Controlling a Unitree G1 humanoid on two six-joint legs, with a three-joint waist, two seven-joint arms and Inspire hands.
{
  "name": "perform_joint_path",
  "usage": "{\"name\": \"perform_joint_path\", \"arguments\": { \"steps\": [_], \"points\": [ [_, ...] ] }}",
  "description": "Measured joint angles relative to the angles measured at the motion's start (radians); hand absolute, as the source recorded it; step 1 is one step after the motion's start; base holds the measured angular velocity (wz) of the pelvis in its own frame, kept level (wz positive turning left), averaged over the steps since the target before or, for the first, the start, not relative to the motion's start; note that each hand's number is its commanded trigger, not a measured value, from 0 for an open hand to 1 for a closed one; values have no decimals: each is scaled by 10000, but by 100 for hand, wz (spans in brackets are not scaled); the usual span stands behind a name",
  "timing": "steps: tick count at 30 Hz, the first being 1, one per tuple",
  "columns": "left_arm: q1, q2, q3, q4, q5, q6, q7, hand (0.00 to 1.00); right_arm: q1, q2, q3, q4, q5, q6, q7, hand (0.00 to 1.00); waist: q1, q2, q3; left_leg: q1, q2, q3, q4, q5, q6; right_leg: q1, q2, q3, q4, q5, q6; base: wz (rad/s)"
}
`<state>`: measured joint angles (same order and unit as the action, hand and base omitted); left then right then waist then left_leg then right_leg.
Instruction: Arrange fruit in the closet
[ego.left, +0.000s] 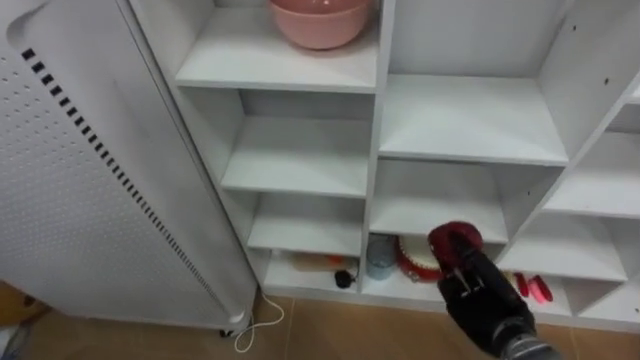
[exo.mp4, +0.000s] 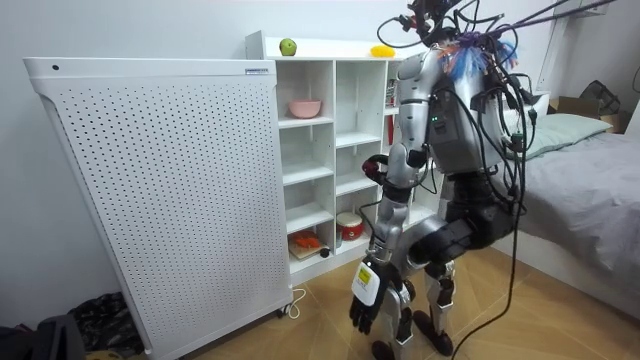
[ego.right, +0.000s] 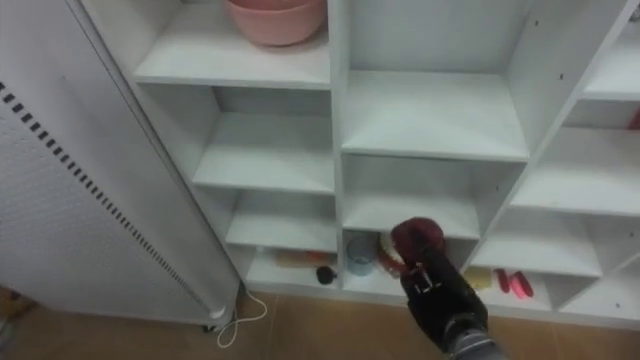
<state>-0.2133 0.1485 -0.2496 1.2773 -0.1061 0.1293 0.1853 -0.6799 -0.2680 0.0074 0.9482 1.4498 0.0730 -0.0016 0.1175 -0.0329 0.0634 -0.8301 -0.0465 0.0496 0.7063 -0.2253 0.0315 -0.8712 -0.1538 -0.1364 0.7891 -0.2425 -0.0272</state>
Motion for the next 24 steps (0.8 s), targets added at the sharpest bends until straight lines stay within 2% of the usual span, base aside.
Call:
{"name": "perform_joint_path", "arguments": {
  "steps": [5, 7, 11, 18, 24],
  "points": [
    [-142, 81, -411, 24, -19, 23, 0, 0, -349, -114, -25, 4, 76, -76, -125, 100, -48, -159, 25, -709, 71, -27, 693, -164, -35, -625, -63, -48, 625, -189, -122, 5],
    [-133, 108, -421, 27, -4, 43, -2, 0, -435, -142, -113, 4, 76, -81, -290, 100, -35, -233, 28, -1034, 156, -40, 987, -228, -34, -918, -47, -60, 838, -230, -178, 0],
    [-123, 162, -488, 37, -16, 195, -7, 0, -474, -143, -300, 4, 82, -80, -513, 100, -34, -296, 45, -1438, 160, -117, 1399, -326, -41, -1242, -59, -119, 1184, -351, -212, 4],
    [-271, 221, -488, 16, -6, 198, 13, 0, -1412, -188, -398, 0, 94, -322, -1309, 100, -76, -308, 41, -2105, 162, -141, 2039, -517, -69, -1829, -178, -247, 1743, -503, -310, 3],
    [-327, 225, -716, 3, -9, 183, 68, 0, -2016, -580, -394, -12, 154, -620, -1710, 100, -37, -305, 39, -2567, 163, -249, 2514, -627, -14, -2219, -232, -253, 2184, -675, -280, 6]
  ]
}}
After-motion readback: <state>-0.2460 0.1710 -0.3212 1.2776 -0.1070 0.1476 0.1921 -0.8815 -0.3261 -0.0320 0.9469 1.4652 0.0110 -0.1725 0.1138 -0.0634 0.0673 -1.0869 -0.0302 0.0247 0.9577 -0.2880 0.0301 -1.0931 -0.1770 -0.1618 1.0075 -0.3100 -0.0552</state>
